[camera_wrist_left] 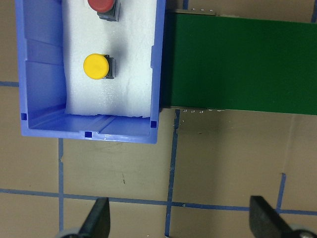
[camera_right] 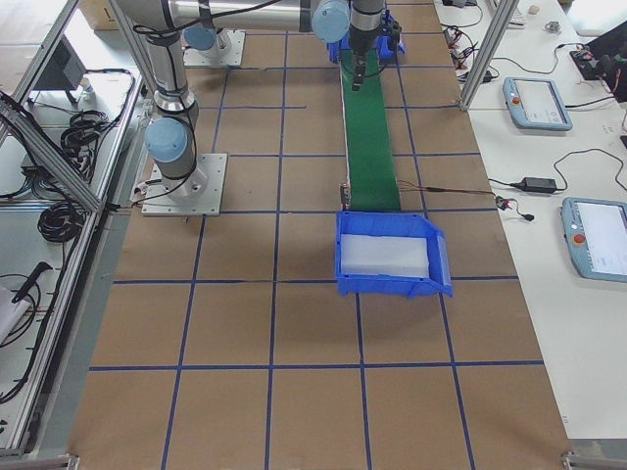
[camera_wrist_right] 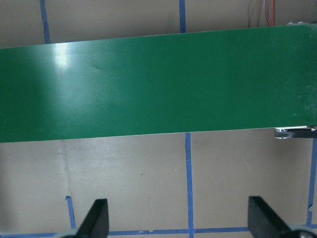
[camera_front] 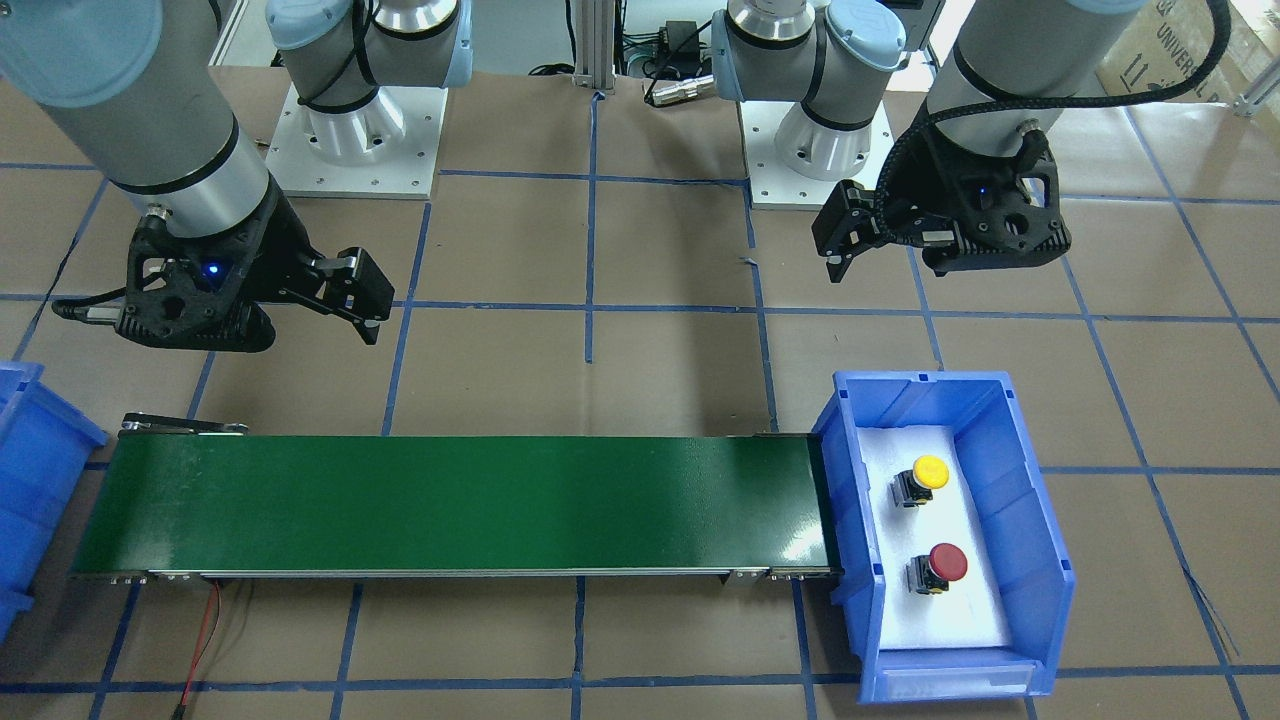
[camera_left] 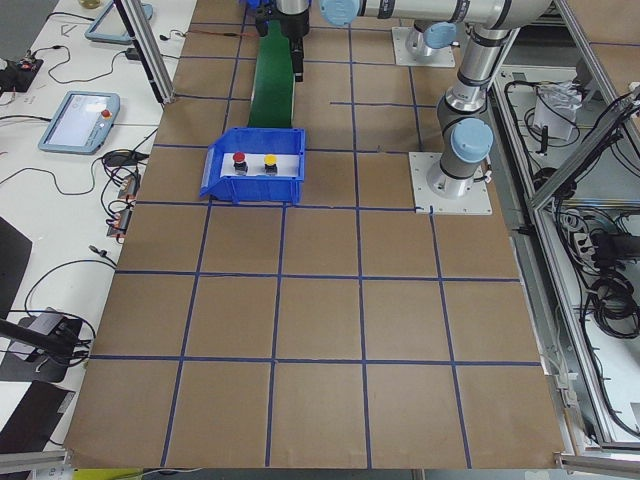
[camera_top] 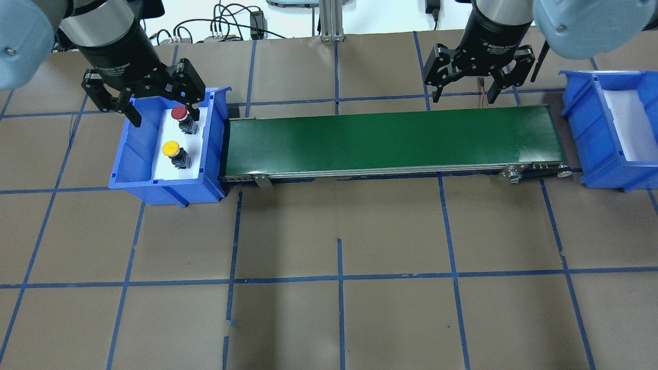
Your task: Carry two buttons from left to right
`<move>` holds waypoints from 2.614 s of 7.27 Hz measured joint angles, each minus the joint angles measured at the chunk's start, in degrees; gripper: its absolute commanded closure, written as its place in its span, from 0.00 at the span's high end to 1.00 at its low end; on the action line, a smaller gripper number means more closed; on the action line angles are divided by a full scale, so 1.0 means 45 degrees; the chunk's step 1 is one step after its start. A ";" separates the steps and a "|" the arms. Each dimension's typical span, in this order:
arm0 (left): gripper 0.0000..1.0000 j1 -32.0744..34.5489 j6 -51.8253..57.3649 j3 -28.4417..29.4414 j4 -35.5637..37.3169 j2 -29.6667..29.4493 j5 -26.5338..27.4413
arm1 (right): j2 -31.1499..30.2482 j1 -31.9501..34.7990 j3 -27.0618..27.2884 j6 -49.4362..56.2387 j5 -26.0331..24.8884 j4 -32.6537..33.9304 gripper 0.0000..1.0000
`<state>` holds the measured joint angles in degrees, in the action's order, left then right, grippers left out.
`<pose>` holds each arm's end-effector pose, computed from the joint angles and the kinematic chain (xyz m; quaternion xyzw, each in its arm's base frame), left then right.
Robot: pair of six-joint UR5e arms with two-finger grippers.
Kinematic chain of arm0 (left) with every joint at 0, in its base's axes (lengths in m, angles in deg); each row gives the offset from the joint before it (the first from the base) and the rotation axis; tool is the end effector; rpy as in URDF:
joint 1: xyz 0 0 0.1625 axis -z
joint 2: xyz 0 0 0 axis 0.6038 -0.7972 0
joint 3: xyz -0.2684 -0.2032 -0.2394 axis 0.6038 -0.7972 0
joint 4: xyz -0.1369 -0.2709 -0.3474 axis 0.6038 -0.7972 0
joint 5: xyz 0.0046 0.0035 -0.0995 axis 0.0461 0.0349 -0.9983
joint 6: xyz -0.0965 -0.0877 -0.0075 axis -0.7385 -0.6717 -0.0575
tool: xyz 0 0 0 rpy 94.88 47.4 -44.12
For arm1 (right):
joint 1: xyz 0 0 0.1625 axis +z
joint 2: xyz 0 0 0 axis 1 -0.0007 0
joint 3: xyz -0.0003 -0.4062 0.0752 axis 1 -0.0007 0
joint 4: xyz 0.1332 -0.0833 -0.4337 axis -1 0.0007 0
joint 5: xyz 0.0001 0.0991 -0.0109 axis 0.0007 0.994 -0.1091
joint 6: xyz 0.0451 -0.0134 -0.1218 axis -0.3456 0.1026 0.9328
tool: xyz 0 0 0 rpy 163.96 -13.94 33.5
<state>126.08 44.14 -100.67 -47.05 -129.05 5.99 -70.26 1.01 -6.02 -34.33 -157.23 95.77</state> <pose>-0.1209 -0.5614 0.4550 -0.0409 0.9987 0.0300 0.0081 0.1493 -0.6008 0.4149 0.0257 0.9993 0.0156 0.0216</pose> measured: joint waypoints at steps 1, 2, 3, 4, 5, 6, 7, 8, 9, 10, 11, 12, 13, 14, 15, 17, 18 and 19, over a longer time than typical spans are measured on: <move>1.00 -0.0029 0.0141 0.0083 -0.0082 -0.0074 -0.0005 | 0.0000 0.0000 0.0005 0.0007 0.0000 -0.0002 1.00; 1.00 -0.0156 0.0496 0.0176 -0.0015 -0.0259 -0.0039 | 0.0003 0.0000 0.0010 0.0015 0.0000 0.0004 1.00; 1.00 -0.0469 0.0875 0.0205 0.0260 -0.0580 -0.0099 | 0.0001 -0.0001 0.0011 0.0020 0.0000 0.0004 1.00; 1.00 -0.1016 0.1218 0.0134 0.0825 -0.1055 -0.0157 | -0.0002 -0.0001 0.0012 0.0022 0.0000 -0.0003 1.00; 1.00 -0.1580 0.1776 0.0045 0.1558 -0.1642 -0.0194 | -0.0003 -0.0001 0.0012 0.0023 0.0000 -0.0007 1.00; 1.00 -0.2031 0.2571 0.0016 0.2244 -0.2259 -0.0205 | -0.0004 -0.0001 0.0013 0.0022 0.0000 -0.0009 1.00; 1.00 -0.2344 0.3292 -0.0020 0.2705 -0.2762 -0.0203 | -0.0006 -0.0001 0.0012 0.0022 0.0000 -0.0009 1.00; 1.00 -0.2520 0.3845 -0.0117 0.3077 -0.3158 -0.0182 | -0.0003 -0.0001 0.0016 0.0023 0.0000 -0.0006 1.00; 1.00 -0.2643 0.4273 -0.0261 0.3417 -0.3436 -0.0166 | 0.0002 -0.0005 0.0038 0.0023 -0.0005 -0.0010 1.00; 1.00 -0.2745 0.4578 -0.0518 0.3798 -0.3622 -0.0182 | -0.0001 -0.0013 0.0049 0.0027 -0.0013 -0.0021 1.00; 1.00 -0.2764 0.4705 -0.0839 0.4374 -0.3738 -0.0192 | -0.0003 -0.0016 0.0050 0.0036 -0.0017 -0.0018 1.00; 1.00 -0.2744 0.4759 -0.1196 0.4969 -0.3837 -0.0196 | -0.0004 -0.0018 0.0052 0.0036 -0.0019 -0.0012 1.00; 1.00 -0.2728 0.4777 -0.1567 0.5335 -0.3875 -0.0194 | -0.0004 -0.0019 0.0052 0.0029 -0.0016 -0.0011 1.00; 1.00 -0.2726 0.4783 -0.1954 0.5776 -0.3900 -0.0191 | -0.0005 -0.0020 0.0052 0.0025 -0.0007 -0.0010 1.00; 0.97 -0.2728 0.4781 -0.2255 0.6217 -0.3957 -0.0194 | -0.0005 -0.0020 0.0056 0.0023 -0.0003 -0.0009 1.00; 0.85 -0.2720 0.4773 -0.2658 0.6656 -0.4069 -0.0219 | -0.0006 -0.0020 0.0056 0.0023 0.0000 -0.0009 1.00; 0.53 -0.2743 0.4771 -0.2775 0.6742 -0.4086 -0.0274 | -0.0006 -0.0020 0.0053 0.0023 0.0000 -0.0009 1.00; 0.48 -0.2747 0.4738 -0.2839 0.6808 -0.4113 -0.0385 | -0.0006 -0.0020 0.0052 0.0023 0.0000 -0.0009 1.00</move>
<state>113.72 65.47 -113.44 -16.42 -147.56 4.26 -70.28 0.92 -5.79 -34.23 -157.23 95.73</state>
